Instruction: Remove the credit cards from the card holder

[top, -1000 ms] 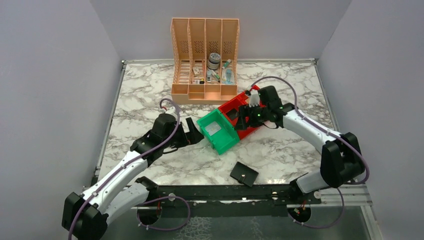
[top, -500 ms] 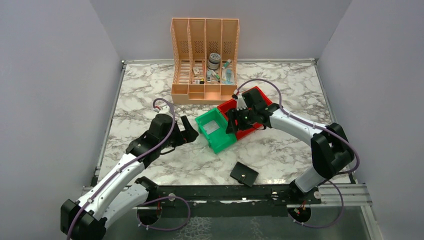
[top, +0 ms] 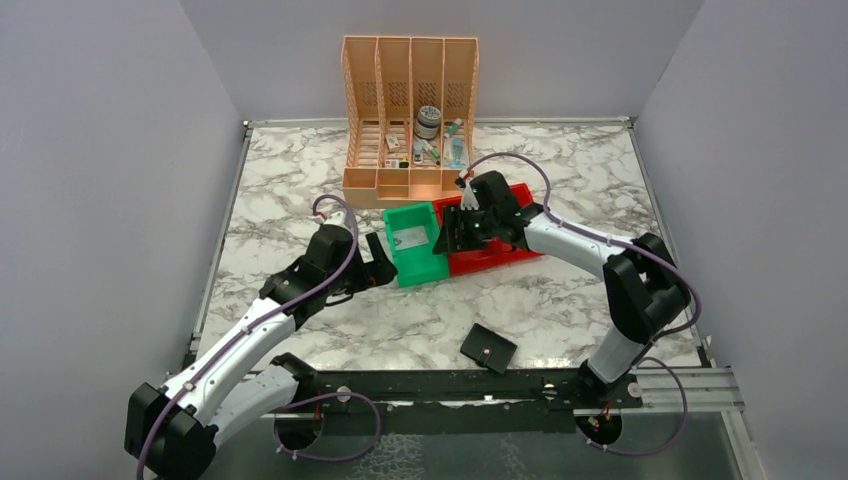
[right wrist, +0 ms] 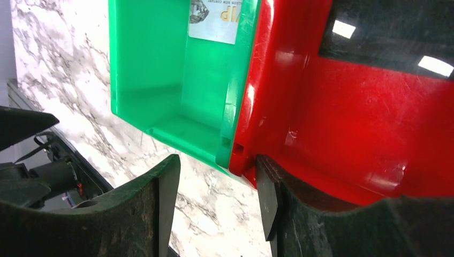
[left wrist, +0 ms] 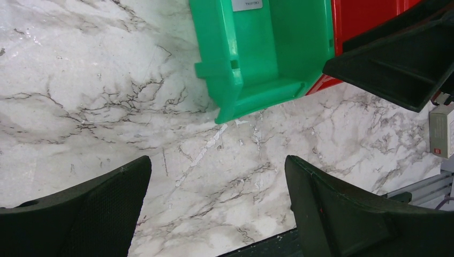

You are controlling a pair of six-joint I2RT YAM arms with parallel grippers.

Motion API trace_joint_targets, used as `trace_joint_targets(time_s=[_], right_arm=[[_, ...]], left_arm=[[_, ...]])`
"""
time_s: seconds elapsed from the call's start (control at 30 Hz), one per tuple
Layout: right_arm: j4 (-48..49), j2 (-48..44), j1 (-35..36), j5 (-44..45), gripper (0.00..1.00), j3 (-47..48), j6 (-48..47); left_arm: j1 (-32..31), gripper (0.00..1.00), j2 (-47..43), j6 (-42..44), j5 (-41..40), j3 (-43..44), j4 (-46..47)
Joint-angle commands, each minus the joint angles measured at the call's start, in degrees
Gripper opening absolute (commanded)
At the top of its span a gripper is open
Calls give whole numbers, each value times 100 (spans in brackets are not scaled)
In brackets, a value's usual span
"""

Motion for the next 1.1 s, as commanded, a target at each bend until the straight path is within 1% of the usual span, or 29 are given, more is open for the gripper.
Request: trace_joint_targets(time_s=[0.0,0.23,0.43,0.57,0.67,0.77,0.9,1.0,1.03,1.07], right_arm=[[346,255,85,-82,54,341,190],[335,399,160,19,54,503,177],[244,451,160,-134,55,800,-19],[-85,107,156,206,57,871,-291],[-236,-564,160,525,62,525,-403],[-487,-1315,160,670,66,-178,-487],[-1268,-2063,157,339,67,-980,-401],[-1755,-2663,160,256,67,-1657,1],[-1986,-2853,160,426,68,-1798,201],[-2259,-3021,160,760,68,-1879,632]], left_arm=[[-18,98,75,64,-30,244,-27],[-20,98,149,79,71,275,-29],[-18,98,213,52,225,253,22],[-19,98,131,42,346,192,19],[-15,99,11,19,363,93,16],[-21,99,-83,3,362,28,36],[-19,99,-127,-15,400,12,60],[-20,99,-155,-26,559,-58,190],[-20,99,-159,-27,643,-100,276],[-20,99,-150,-27,729,-135,365]])
